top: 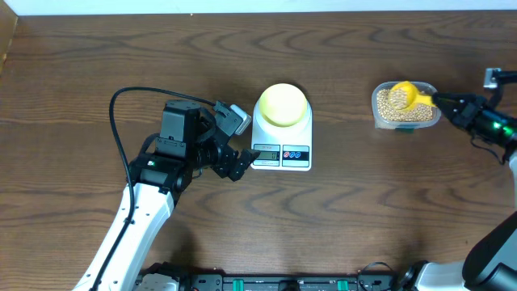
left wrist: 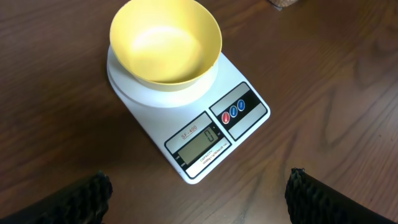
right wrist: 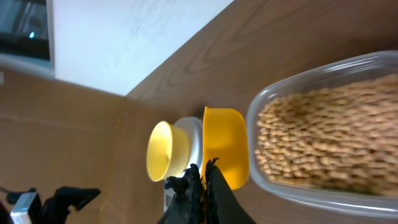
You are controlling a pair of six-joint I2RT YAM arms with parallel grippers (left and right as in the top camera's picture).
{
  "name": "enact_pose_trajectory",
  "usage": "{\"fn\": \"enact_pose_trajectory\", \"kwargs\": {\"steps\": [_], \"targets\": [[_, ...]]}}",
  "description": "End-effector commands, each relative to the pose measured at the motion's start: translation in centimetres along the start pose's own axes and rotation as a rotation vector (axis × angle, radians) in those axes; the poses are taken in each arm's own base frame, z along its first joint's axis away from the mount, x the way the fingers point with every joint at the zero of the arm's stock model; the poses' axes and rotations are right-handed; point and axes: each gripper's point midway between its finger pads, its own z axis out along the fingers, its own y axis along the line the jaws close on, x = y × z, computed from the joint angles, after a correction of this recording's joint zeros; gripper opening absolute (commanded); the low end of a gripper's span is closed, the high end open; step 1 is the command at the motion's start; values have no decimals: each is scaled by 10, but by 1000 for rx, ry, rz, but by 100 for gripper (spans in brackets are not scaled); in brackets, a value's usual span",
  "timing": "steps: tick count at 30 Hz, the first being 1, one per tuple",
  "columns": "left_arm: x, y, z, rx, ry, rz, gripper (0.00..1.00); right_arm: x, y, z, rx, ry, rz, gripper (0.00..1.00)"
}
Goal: Scoop item into bowl and weigh 50g on scale
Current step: 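Lift the filled scoop and carry it left toward the yellow bowl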
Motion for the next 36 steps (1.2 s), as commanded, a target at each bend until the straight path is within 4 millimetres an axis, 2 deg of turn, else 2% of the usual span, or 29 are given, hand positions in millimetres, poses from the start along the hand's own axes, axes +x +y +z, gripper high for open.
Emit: {"fn": "enact_pose_trajectory", "kwargs": {"steps": [1, 10, 14, 26, 33, 36], "targets": [[0, 1, -2, -9, -4, 3, 91, 5, 21, 16, -66, 46, -20, 1], [0, 1, -2, -9, -4, 3, 91, 22, 55, 54, -130, 129, -64, 1], [0, 1, -2, -9, -4, 3, 91, 26, 64, 68, -123, 144, -64, 1], [0, 1, -2, -9, -4, 3, 91, 44, 91, 101, -143, 194, -113, 1], [0, 1, -2, -9, -4, 3, 91, 60, 117, 118, -198, 229, -181, 1], [0, 1, -2, -9, -4, 3, 91, 65, 119, 124, -188, 237, -184, 1]]}}
